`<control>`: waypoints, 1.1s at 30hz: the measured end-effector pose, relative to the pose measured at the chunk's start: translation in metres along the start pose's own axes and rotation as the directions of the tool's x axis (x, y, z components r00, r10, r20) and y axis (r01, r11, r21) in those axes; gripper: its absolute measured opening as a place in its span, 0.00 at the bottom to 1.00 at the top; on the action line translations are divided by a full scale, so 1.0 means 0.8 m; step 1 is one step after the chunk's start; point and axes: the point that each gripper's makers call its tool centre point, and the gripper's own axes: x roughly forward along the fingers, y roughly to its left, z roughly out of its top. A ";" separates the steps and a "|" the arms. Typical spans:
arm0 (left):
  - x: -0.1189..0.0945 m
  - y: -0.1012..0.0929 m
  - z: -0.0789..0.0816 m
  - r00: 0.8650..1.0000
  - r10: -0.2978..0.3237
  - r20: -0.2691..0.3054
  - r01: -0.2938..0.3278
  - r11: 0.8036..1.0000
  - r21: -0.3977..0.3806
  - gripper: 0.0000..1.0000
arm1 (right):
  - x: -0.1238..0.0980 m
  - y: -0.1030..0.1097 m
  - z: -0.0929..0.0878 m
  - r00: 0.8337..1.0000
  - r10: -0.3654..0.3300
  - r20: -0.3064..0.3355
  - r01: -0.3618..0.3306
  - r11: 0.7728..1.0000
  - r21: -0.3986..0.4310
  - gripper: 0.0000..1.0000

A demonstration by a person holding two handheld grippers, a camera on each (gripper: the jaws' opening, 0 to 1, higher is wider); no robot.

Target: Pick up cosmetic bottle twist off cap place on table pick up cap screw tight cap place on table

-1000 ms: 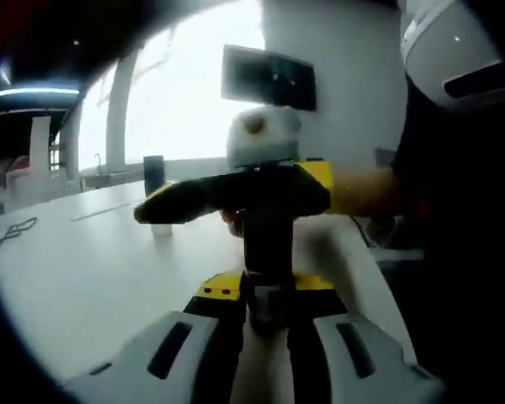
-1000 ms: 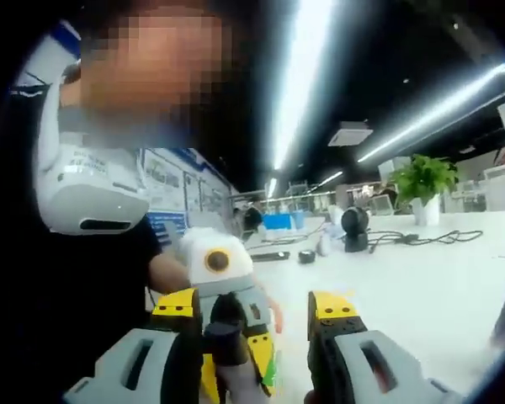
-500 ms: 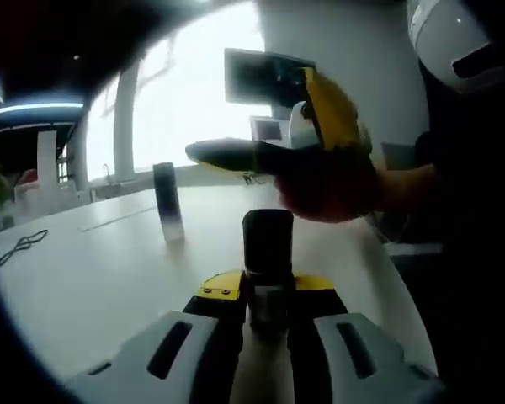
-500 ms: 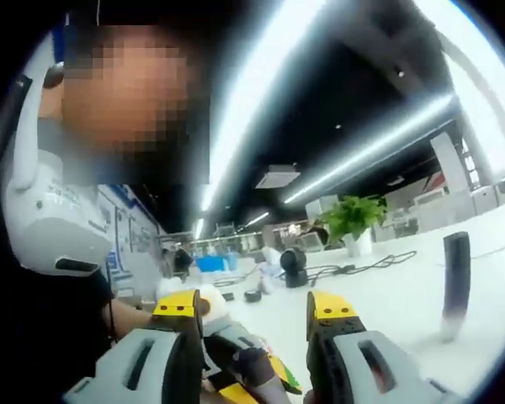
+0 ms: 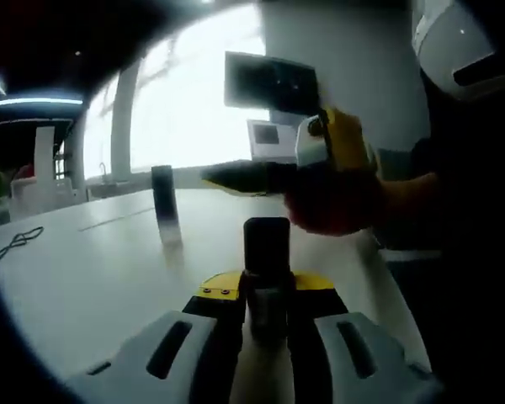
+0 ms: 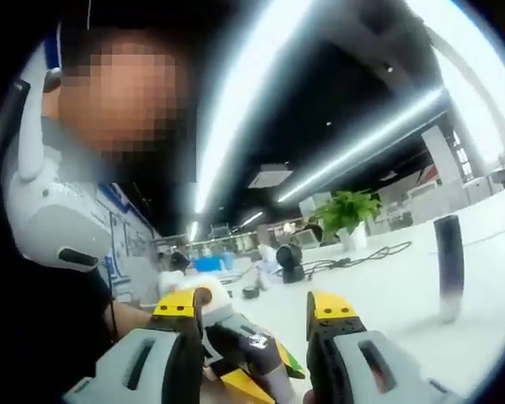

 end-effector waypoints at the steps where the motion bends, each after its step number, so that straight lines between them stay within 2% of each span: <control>1: 0.000 -0.001 0.000 1.000 0.000 0.000 0.000 1.000 0.002 0.09 | 0.000 0.000 -0.002 1.000 -0.001 -0.001 0.001 1.000 0.002 0.43; 6: -0.001 0.001 -0.002 1.000 0.002 -0.007 -0.002 1.000 0.014 0.09 | 0.002 0.000 -0.009 1.000 -0.017 -0.014 0.017 1.000 0.001 0.42; 12: -0.002 0.008 -0.001 1.000 0.028 -0.008 -0.028 1.000 0.005 0.09 | 0.004 -0.003 -0.015 0.996 -0.085 -0.033 0.084 0.996 -0.010 0.41; 16: -0.007 0.010 0.014 0.998 0.031 0.047 -0.028 0.998 -0.060 0.09 | 0.001 -0.005 -0.017 0.992 -0.121 -0.029 0.121 0.993 -0.007 0.40; 19: -0.011 0.020 0.022 0.995 0.061 0.073 -0.055 0.996 -0.074 0.08 | 0.000 -0.006 -0.012 0.986 -0.164 -0.031 0.163 0.986 -0.031 0.39; 23: -0.015 0.037 0.020 0.990 0.137 0.039 -0.134 0.988 -0.072 0.08 | 0.004 0.000 0.000 0.980 -0.199 -0.022 0.197 0.978 -0.071 0.38; 24: -0.016 0.042 0.027 0.984 0.162 0.069 -0.158 0.985 -0.063 0.08 | 0.005 -0.001 0.004 0.975 -0.220 -0.020 0.217 0.972 -0.088 0.38; 26: -0.016 0.041 0.038 0.980 0.167 0.104 -0.155 0.981 -0.119 0.09 | 0.006 -0.006 0.006 0.962 -0.271 -0.034 0.262 0.951 -0.161 0.34; 27: -0.014 0.042 0.040 0.979 0.172 0.111 -0.160 0.980 -0.115 0.09 | 0.009 -0.006 0.007 0.958 -0.283 -0.040 0.272 0.946 -0.174 0.33; 29: -0.009 0.046 0.046 0.970 0.204 0.134 -0.201 0.979 -0.037 0.09 | 0.012 -0.007 0.009 0.950 -0.311 -0.037 0.297 0.933 -0.203 0.33; 30: -0.005 0.044 0.049 0.968 0.206 0.146 -0.203 0.978 -0.034 0.09 | 0.012 -0.011 0.008 0.939 -0.341 -0.044 0.322 0.919 -0.228 0.33; 32: 0.001 0.041 0.051 0.965 0.209 0.156 -0.202 0.978 -0.057 0.09 | 0.016 -0.010 0.010 0.930 -0.365 -0.036 0.342 0.898 -0.275 0.33; 33: 0.004 0.039 0.052 0.965 0.210 0.159 -0.202 0.977 -0.065 0.09 | 0.017 -0.013 0.008 0.917 -0.397 -0.040 0.367 0.880 -0.302 0.32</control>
